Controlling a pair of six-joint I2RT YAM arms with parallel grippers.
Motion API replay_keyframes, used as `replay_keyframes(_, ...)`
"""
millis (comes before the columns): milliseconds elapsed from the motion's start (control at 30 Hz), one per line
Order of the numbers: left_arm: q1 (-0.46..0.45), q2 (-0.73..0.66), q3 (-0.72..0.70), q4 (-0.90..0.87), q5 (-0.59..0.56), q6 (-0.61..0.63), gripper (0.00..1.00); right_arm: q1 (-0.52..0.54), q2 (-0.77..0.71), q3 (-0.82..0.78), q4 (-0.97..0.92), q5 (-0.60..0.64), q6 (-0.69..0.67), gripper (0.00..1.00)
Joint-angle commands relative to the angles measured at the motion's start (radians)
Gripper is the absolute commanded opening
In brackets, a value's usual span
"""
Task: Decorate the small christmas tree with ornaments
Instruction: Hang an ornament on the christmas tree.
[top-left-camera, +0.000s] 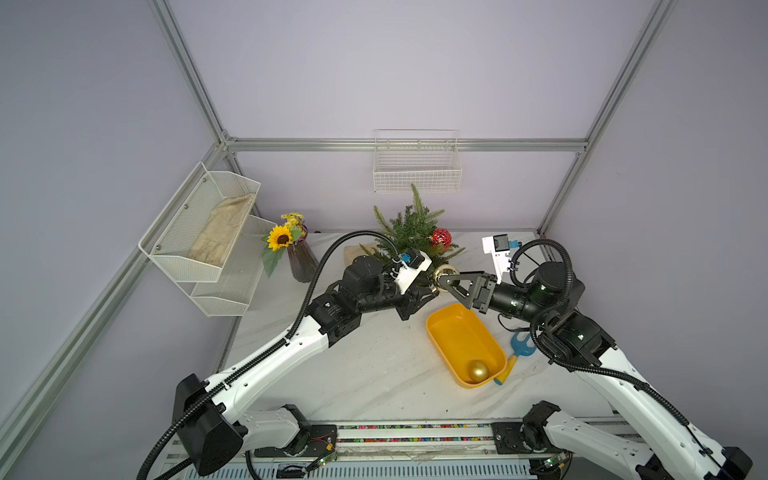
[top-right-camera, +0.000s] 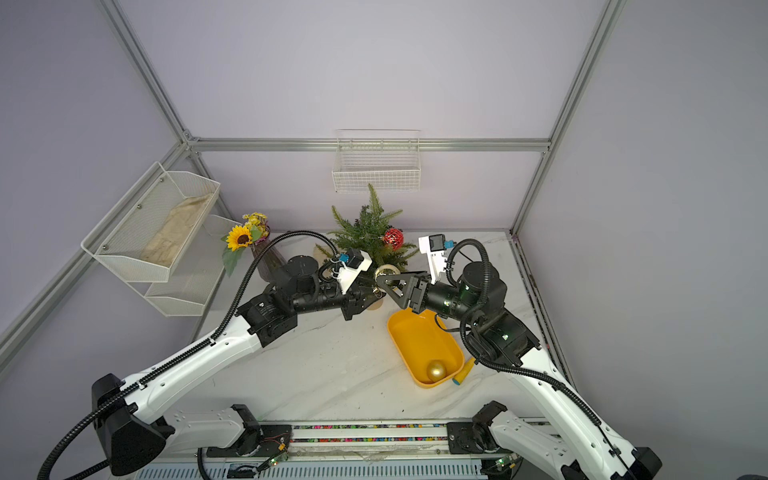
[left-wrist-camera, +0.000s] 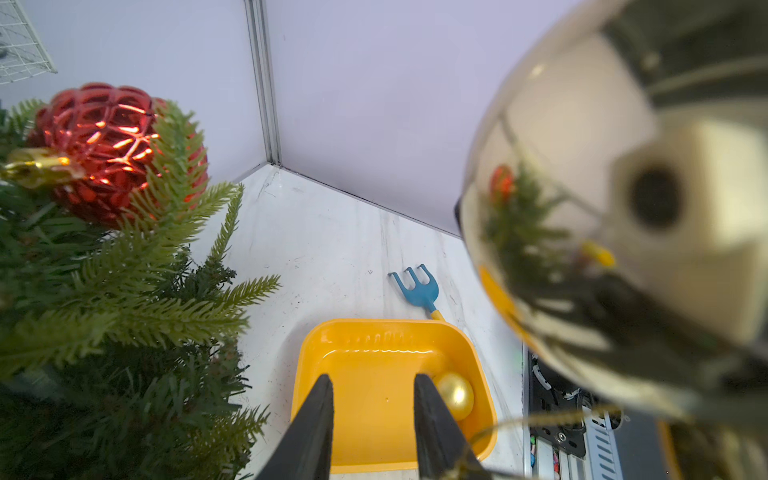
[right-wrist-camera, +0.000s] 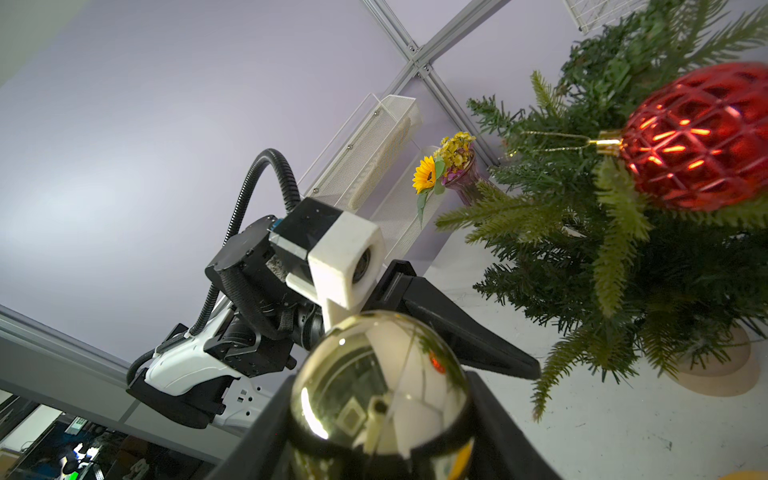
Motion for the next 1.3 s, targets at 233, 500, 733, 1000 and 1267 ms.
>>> replay_keyframes(233, -0.003, -0.059, 0.062, 0.061, 0.047, 0.04, 0.54, 0.004, -0.01, -0.005, 0.032, 0.007, 0.007, 0.48)
replay_keyframes(500, -0.002, -0.076, 0.053, 0.057, 0.019, 0.05, 0.16, 0.004, -0.017, 0.003, 0.025, 0.027, 0.012, 0.46)
replay_keyframes(733, -0.002, -0.106, 0.009, 0.03, 0.05, 0.065, 0.0, 0.005, -0.021, 0.018, -0.017, 0.121, 0.003, 0.41)
replay_keyframes(1000, -0.001, -0.123, 0.003, -0.078, 0.047, 0.095, 0.0, 0.004, -0.001, 0.013, -0.021, 0.153, -0.021, 0.41)
replay_keyframes(1267, -0.002, -0.137, -0.01, -0.163, -0.09, 0.113, 0.01, 0.004, 0.021, 0.001, -0.025, 0.153, -0.034, 0.4)
